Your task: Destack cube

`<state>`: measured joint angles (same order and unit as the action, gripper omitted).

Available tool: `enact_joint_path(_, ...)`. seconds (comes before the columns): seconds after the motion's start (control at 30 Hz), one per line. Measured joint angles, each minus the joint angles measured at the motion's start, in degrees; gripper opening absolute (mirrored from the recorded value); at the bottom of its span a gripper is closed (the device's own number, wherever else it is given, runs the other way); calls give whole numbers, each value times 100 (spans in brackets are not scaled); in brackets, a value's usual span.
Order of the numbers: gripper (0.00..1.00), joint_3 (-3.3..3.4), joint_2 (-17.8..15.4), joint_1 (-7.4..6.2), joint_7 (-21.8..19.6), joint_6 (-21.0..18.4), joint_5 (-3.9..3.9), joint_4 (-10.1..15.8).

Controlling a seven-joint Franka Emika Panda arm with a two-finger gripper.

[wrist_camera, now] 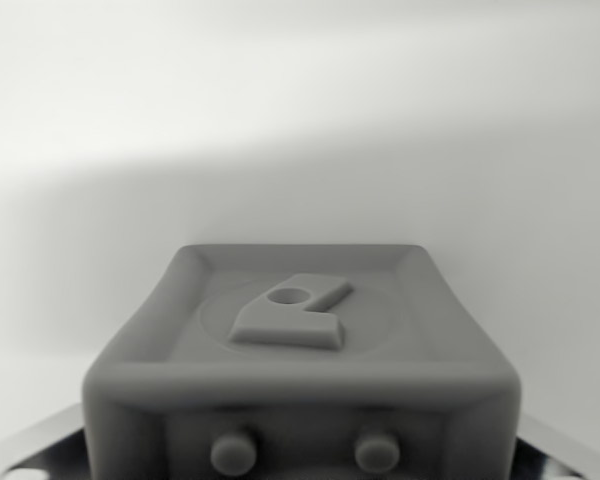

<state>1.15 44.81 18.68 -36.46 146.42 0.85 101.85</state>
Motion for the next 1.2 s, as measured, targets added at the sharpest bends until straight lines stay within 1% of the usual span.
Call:
enact_joint_path(0.93,100,0,3,0,0,0,0,-1)
enact_joint_path(1.2,100,0,-118,0,0,-61,0,38)
